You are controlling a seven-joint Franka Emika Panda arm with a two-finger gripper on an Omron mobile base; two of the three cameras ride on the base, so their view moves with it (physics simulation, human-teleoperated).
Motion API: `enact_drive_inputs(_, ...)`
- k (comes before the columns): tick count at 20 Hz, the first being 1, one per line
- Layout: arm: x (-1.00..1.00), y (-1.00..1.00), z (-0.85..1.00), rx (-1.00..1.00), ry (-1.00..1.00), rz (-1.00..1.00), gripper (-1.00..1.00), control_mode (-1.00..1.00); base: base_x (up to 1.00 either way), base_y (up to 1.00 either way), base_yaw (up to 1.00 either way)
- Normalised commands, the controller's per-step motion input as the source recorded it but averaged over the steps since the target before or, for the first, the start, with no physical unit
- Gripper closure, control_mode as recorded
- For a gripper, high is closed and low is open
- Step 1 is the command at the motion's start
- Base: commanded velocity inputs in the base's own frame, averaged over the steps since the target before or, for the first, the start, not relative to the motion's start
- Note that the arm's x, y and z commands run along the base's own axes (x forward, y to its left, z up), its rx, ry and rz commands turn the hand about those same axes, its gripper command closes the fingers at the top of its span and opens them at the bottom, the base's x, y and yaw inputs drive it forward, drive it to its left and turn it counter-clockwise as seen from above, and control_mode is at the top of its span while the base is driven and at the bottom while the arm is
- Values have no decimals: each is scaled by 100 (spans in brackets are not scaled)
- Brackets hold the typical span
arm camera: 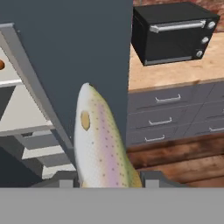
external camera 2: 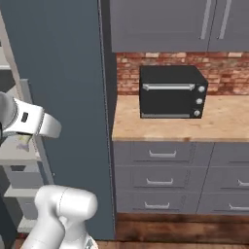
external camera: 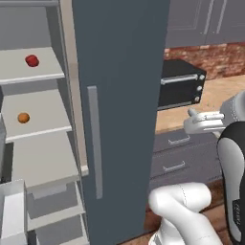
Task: Take the tangerine, fish, and bell pepper from the freezer and place them in the bowl on the counter.
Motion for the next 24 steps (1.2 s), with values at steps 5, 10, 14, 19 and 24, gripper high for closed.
enact_drive_inputs(5, 0, 0, 0, 0, 0, 0, 100, 100, 0, -25, -49)
enact_drive_inputs(10, 0, 0, 0, 0, 0, 0, 100, 100, 25, -58, -35)
enact_drive_inputs(14, 0, 0, 0, 0, 0, 0, 100, 100, 50, -76, -26)
enact_drive_inputs(19, 0, 0, 0, 0, 0, 0, 100, 100, 84, -99, -5)
enact_drive_inputs(24, 0, 0, 0, 0, 0, 0, 100, 100, 90, -99, 0)
